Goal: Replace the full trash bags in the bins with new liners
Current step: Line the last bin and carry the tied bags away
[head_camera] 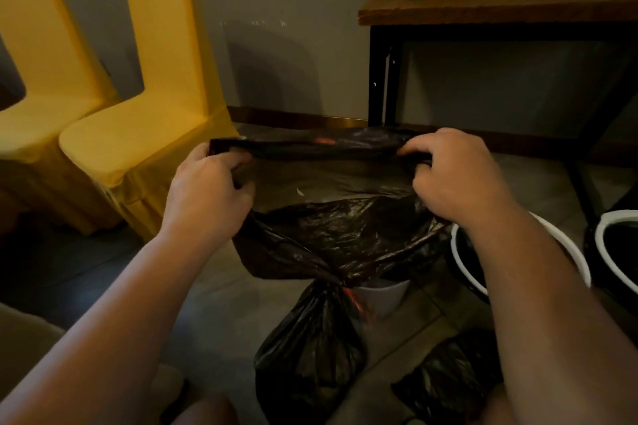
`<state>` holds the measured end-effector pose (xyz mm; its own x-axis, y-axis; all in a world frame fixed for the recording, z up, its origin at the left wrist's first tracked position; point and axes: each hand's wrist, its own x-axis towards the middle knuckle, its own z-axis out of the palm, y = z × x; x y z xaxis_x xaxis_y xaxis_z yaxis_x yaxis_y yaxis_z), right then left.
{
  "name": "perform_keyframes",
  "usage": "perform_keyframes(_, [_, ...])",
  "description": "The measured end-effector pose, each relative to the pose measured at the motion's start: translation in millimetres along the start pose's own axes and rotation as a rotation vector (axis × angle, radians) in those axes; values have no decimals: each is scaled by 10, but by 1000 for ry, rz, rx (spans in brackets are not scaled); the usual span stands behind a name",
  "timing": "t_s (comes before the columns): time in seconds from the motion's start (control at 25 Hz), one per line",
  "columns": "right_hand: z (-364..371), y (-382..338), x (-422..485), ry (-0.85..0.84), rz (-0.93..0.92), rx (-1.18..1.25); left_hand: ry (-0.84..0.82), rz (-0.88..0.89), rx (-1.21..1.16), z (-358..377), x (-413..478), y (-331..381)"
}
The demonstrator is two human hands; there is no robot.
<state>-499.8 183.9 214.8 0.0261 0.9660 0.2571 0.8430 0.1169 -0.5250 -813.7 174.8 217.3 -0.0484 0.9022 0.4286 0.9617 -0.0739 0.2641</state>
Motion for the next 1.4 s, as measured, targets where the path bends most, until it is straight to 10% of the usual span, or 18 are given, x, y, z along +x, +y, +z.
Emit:
perform_keyframes(0.36, [13,-52,7,-304,98,-178,-179,179,413,-93,-68,-176])
perform_keyframes(0.56, [60,-189,-30,-100,85,-216,-209,22,541,-23,-113,-134])
perform_keyframes(0.8, [11,-141,-10,-36,100,-242,82,1,381,-26,-170,-77])
perform_keyframes(1.08, [-21,-104,-71,10,255,-271,-183,132,328,157,-265,-186])
perform_keyframes(1.4, [29,-127,-81,111,117,-242,-8,94,-24,279,-281,90])
